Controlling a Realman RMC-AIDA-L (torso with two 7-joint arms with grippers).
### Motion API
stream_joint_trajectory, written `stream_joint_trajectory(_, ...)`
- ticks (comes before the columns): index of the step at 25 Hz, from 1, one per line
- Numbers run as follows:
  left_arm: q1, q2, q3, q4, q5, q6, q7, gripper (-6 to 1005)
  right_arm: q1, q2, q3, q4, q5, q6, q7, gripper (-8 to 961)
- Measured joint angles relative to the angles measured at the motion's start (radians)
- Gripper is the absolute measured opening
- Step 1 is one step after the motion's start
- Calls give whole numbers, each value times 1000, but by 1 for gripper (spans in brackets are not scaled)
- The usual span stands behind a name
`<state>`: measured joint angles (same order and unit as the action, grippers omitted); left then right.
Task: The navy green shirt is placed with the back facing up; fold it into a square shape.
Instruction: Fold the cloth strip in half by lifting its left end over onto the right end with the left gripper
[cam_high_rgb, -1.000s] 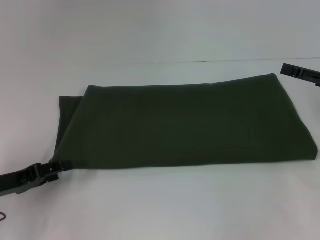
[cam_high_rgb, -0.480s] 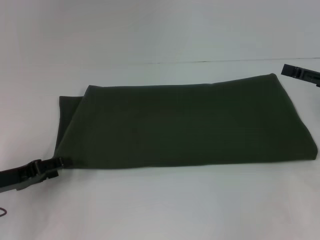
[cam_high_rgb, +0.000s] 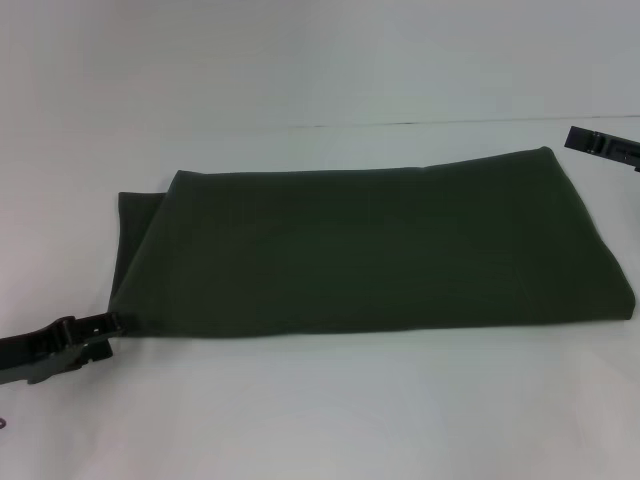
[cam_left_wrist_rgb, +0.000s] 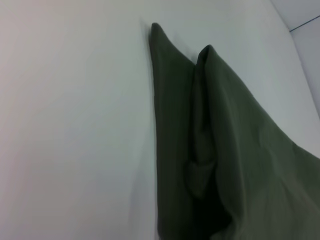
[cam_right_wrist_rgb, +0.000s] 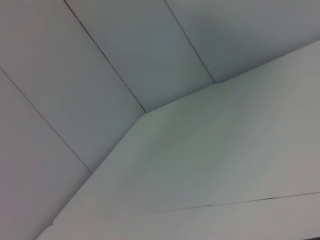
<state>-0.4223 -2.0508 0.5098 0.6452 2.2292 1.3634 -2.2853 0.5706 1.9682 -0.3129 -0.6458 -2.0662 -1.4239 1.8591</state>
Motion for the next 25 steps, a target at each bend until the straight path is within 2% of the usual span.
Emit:
stream_joint_trajectory(12,-18,-1,18,-5,0,-22,-11,717,0,0,0,0,0,1,0,895)
stream_joint_trajectory(25,-40,9,33,-29,0,-55,-14,718,-3,-2,0,0,0,0,0,896)
